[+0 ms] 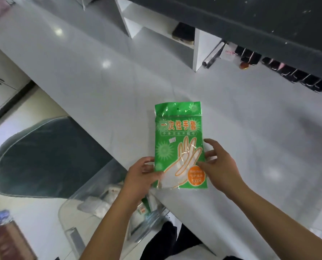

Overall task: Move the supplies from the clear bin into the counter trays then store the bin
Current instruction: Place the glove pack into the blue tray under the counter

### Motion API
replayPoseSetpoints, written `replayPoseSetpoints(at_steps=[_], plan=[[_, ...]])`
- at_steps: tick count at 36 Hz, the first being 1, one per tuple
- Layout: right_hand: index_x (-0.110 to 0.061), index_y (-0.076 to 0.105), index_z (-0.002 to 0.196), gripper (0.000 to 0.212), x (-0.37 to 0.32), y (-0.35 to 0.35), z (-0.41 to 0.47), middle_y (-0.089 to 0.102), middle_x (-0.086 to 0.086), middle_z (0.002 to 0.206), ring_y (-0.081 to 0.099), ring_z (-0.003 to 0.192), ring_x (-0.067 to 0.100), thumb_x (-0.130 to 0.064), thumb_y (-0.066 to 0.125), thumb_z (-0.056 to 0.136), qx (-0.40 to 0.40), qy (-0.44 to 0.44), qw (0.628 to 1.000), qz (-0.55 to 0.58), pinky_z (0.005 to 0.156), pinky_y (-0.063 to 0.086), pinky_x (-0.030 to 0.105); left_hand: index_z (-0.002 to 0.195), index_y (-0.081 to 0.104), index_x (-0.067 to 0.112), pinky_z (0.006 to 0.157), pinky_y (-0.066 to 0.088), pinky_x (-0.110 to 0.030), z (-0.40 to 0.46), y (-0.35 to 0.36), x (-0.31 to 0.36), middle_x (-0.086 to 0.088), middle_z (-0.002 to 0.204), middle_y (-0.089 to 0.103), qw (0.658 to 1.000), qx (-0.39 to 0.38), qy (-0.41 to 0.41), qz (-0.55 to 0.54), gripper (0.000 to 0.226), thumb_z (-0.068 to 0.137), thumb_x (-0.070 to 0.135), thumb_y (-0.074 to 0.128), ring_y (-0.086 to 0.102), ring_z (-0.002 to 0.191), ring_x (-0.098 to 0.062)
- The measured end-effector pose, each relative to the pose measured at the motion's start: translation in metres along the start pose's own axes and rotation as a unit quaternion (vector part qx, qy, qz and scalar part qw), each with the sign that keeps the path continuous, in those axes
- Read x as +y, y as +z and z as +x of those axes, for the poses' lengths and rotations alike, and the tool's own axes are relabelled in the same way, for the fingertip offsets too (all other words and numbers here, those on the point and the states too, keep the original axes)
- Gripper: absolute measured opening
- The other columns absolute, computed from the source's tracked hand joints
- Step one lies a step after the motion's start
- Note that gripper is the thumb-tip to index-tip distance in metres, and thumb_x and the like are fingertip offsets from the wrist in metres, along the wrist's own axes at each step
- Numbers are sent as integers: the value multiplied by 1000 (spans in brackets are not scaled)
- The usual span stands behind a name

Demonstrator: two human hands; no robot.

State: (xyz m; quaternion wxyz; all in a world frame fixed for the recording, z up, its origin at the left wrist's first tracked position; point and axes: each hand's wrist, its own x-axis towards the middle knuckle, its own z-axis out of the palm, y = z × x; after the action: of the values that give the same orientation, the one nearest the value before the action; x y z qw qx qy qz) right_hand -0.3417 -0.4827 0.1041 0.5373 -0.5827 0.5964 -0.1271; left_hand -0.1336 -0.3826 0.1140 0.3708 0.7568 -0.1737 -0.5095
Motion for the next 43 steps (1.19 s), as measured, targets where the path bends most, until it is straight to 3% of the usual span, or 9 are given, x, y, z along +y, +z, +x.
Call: replayPoseSetpoints(at_steps=[5, 10, 14, 16, 18, 21, 31, 36, 43], plan=[[-39, 45, 136, 66, -7, -8, 0, 58, -13, 107, 62, 90, 5, -37, 76, 79, 38, -11, 999, -33, 69, 52, 31, 118, 63, 29, 84, 58, -36, 14, -4, 10, -2, 114, 67, 999, 26, 40, 13, 41, 83, 14, 78, 67, 103, -18], [-35, 44, 140, 67, -23, -16, 11, 58, -6, 120, 68, 96, 19, -29, 77, 82, 20, 46, 997, 51, 79, 60, 47, 140, 49, 22, 78, 56, -28, 27, -4, 33, -2, 127, 65, 998, -25, -2, -54, 61, 85, 15, 75, 69, 106, -18], [-20, 50, 136, 59, -31, -16, 20, 74, 4, 101, 75, 76, 18, -10, 74, 83, -41, 121, 976, 178, 57, 59, 33, 138, 48, 21, 69, 56, -27, 31, -8, 46, 0, 114, 72, 995, -80, -28, -45, 60, 85, 10, 74, 74, 90, -14], [-18, 57, 126, 46, -33, -16, 21, 77, 4, 89, 76, 72, 17, -8, 73, 83, -68, 145, 970, 185, 56, 56, 30, 130, 55, 16, 66, 58, -26, 28, -11, 49, -2, 103, 77, 991, -113, -41, -52, 49, 85, 7, 72, 76, 86, -15], [-12, 65, 116, 32, -31, -16, 21, 79, 4, 86, 76, 80, 22, -9, 72, 84, -101, 166, 963, 186, 72, 59, 39, 125, 62, 10, 71, 58, -25, 23, -14, 49, -2, 102, 78, 986, -151, -42, -51, 40, 86, 9, 72, 75, 90, -16], [-11, 69, 114, 29, -26, -19, 8, 78, 6, 96, 70, 99, 28, -11, 71, 86, -147, 199, 946, 210, 100, 50, 48, 124, 64, 10, 85, 53, -30, 9, -21, 39, -5, 112, 76, 979, -188, -36, -77, 48, 78, 18, 77, 73, 101, -20], [-15, 66, 125, 46, 6, -1, -113, 68, 15, 126, 66, 114, 34, -17, 77, 81, -201, 91, 918, 328, 87, 58, 42, 134, 51, 16, 71, 60, -35, -61, -60, -33, -18, 121, 70, 943, -282, 17, -177, 77, 66, 20, 88, 71, 100, -33], [-15, 64, 128, 43, 16, 28, -186, 66, 17, 129, 63, 117, 37, -17, 70, 85, -167, 66, 927, 330, 99, 52, 49, 118, 66, 23, 71, 60, -36, -92, -77, -72, -17, 120, 70, 919, -332, 57, -203, 65, 59, 17, 93, 72, 100, -32], [-9, 75, 106, 33, 34, 52, -287, 74, 16, 110, 72, 94, 31, -19, 76, 74, 21, 50, 953, 299, 85, 58, 44, 124, 64, 27, 73, 59, -35, -127, -73, -115, -14, 121, 71, 894, -411, 68, -165, 67, 63, 19, 91, 71, 103, -30]])
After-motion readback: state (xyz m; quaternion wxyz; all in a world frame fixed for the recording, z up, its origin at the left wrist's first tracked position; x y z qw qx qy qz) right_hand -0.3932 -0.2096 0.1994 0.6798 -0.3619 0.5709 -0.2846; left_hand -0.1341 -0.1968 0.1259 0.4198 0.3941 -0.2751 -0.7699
